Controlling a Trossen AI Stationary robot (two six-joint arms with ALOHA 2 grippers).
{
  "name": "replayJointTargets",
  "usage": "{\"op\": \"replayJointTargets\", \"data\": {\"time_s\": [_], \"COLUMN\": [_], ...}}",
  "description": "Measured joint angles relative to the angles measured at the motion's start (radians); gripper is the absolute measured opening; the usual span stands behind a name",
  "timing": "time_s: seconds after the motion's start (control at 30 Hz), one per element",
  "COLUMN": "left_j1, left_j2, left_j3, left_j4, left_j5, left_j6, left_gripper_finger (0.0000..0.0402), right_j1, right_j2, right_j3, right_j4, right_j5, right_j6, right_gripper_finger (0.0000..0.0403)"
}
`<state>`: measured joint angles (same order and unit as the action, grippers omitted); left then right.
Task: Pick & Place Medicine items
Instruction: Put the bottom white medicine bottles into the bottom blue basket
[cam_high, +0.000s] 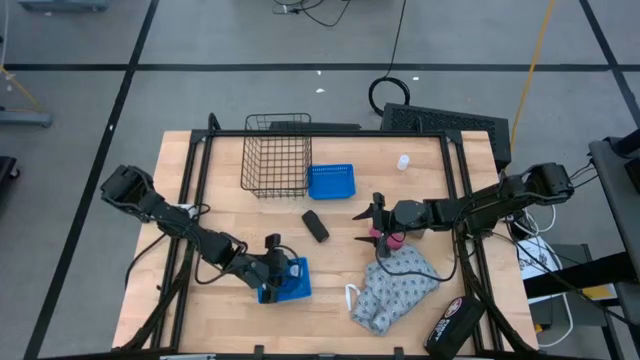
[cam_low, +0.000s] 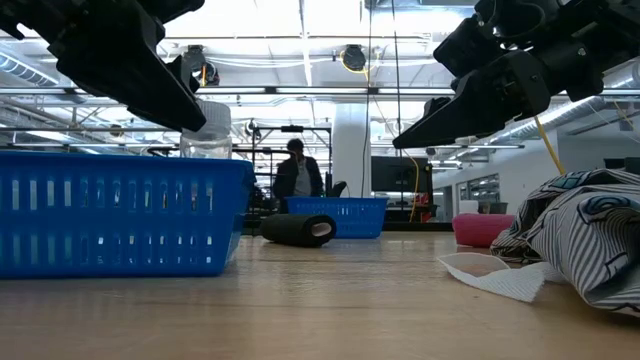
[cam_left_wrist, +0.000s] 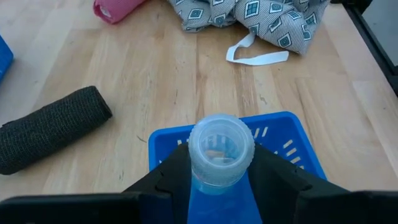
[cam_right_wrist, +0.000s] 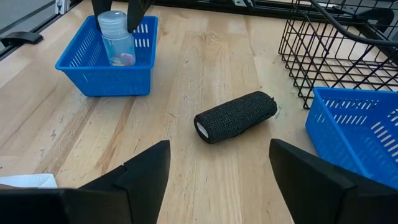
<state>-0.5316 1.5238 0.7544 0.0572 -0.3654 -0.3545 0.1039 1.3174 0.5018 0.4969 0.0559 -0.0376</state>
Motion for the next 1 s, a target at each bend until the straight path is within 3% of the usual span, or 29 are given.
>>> {"op": "replayJointTargets", "data": {"time_s": [1.0], "left_j1": [0.021], "left_j2": [0.0], "left_j3": [0.0], "left_j4": [-0.001], "left_j5": [0.045], "left_j6": [-0.039], "left_gripper_finger": [0.014], "right_j1": [0.0], "right_j2": [0.0], "right_j3": [0.0], "right_j4": [0.0], "right_j5": [0.0], "right_j6": [0.0], "right_gripper_finger": [0.0265]}}
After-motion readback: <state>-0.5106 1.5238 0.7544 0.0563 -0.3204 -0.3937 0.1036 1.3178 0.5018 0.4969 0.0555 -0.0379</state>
